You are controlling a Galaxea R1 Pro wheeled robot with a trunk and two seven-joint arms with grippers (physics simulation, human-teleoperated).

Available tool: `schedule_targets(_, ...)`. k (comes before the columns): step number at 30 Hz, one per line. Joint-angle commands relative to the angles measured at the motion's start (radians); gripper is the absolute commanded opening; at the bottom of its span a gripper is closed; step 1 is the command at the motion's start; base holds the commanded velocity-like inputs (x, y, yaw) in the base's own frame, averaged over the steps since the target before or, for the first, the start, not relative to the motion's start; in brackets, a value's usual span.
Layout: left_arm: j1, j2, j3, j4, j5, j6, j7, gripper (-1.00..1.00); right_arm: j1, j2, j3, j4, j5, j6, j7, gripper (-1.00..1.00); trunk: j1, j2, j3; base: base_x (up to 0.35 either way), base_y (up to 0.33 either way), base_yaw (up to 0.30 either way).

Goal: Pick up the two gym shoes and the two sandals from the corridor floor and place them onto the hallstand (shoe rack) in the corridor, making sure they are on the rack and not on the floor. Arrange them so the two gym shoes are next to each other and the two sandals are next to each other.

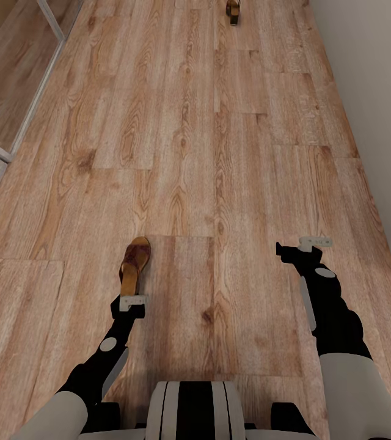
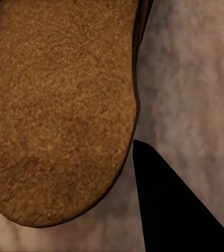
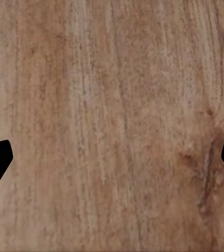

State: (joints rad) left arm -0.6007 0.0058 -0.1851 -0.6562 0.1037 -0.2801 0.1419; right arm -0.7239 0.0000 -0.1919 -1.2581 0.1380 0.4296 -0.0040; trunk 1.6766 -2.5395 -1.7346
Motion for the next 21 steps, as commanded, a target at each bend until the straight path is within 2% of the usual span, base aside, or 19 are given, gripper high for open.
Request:
schedule_targets(1,-0.001,0.001,-0.007,0.000,0.007,-0.003,0.007,-1.00,-0.001,0.000,0.000,-0.001,0.009,0.006,-0.001,1.00,0.000,0.000,0.000,0.000,0.000,0.000)
schedule_targets(6,-0.001,0.000,-0.007,-0.001,0.007,-0.002,0.007,-1.00,-0.001,0.000,0.000,-0.001,0.009,0.006,-0.003,1.00,0.000,0.000,0.000,0.000,0.000,0.000)
schedule_targets(21,-0.001,0.000,-0.005,-0.009,0.008,0.001,0.009,-1.00,-0.001,0.000,0.001,-0.002,0.011,0.008,-0.005,1.00,-0.007,0.003,0.058,0.000,0.000,0.000)
